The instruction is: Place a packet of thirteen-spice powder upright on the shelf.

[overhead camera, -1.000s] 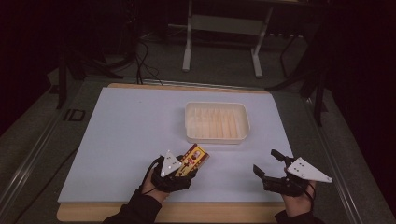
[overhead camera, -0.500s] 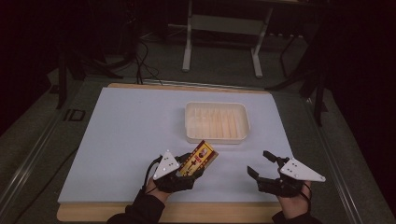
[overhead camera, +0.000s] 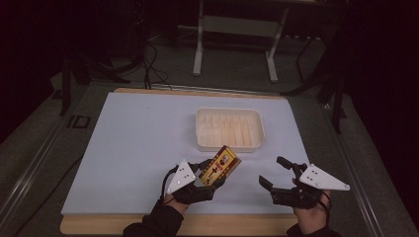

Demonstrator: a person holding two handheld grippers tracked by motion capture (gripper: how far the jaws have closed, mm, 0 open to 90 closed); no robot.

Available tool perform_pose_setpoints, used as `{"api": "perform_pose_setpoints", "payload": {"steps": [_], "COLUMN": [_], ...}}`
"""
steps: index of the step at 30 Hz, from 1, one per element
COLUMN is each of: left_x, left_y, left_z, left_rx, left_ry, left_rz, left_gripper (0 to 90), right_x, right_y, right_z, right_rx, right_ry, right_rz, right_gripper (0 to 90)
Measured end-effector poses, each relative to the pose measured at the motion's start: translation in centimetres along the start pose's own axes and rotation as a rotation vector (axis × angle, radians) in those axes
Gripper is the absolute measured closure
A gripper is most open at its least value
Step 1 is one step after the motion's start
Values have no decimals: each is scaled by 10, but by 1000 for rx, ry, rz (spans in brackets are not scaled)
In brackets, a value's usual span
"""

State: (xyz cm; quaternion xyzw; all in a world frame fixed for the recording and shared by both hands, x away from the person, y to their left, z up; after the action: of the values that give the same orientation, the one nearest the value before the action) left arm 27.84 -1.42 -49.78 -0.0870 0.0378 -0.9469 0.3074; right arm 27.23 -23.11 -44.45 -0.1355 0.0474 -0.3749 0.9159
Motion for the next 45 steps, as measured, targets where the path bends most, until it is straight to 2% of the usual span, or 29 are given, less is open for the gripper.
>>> {"api": "perform_pose_setpoints", "payload": {"steps": [3,5,6,7,8,9,10,12,13,14,15,16,18,20,21,26,28,30,31,35,37,39,40,42,45], "left_x": [1,1,0,-1,-1,-2,-4,-5,-6,-7,-7,-6,-5,-3,-1,1,2,2,2,2,1,1,1,1,0], "left_y": [4,4,4,5,5,5,5,4,4,4,4,3,3,3,3,4,4,4,4,3,3,3,2,2,2], "left_z": [-1,-1,-1,0,0,1,5,6,9,11,12,13,14,15,15,13,13,13,13,13,13,13,12,12,12], "left_rx": [-11,-11,-10,-9,-3,4,40,50,72,82,87,93,97,107,109,119,123,124,133,145,152,153,154,157,163], "left_ry": [-6,-9,-14,-16,-19,-21,-54,-69,-74,-76,-74,-66,-52,-37,-34,-17,-4,7,8,30,42,39,40,39,42], "left_rz": [0,5,1,6,14,15,17,14,16,17,16,17,12,13,6,13,27,33,37,51,62,63,64,61,68], "left_gripper": [332,332,332,332,332,332,332,332,332,332,332,332,332,332,332,332,332,332,332,331,331,331,330,330,330], "right_x": [-2,-3,-6,-6,-12,-15,-19,-21,-24,-27,-30,-32,-35,-36,-36,-40,-41,-46,-46,-52,-52,-52,-50,-50,-49], "right_y": [1,1,2,2,3,4,4,5,7,9,11,13,16,22,22,33,35,44,44,58,69,72,79,79,89], "right_z": [7,9,16,16,22,24,29,32,36,41,44,47,52,58,58,60,60,58,58,56,54,53,51,51,45], "right_rx": [6,11,44,44,53,59,79,83,94,107,98,102,109,127,127,127,129,121,121,118,106,102,84,84,36], "right_ry": [23,18,33,33,65,71,72,63,54,58,58,51,67,134,134,222,226,257,257,270,300,309,338,338,400], "right_rz": [-5,-11,-30,-30,7,11,24,25,14,24,37,27,35,28,28,30,27,38,38,21,15,16,16,16,34], "right_gripper": [136,136,127,127,127,126,125,114,110,110,110,111,131,158,158,221,224,245,245,269,282,283,314,314,382]}}
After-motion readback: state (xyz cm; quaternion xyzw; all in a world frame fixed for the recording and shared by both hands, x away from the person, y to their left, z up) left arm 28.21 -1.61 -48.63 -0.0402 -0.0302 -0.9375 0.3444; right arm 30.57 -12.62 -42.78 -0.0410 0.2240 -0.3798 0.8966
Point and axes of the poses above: each handheld gripper's, and its own axes: y roughly forward along the jaws, z roughly out of its top, x roughly to its right, the point moved 7 cm from there along y, roughly forward along the jaws, and after that the axes turned 1 degree about -y, right-handed, at the moved point
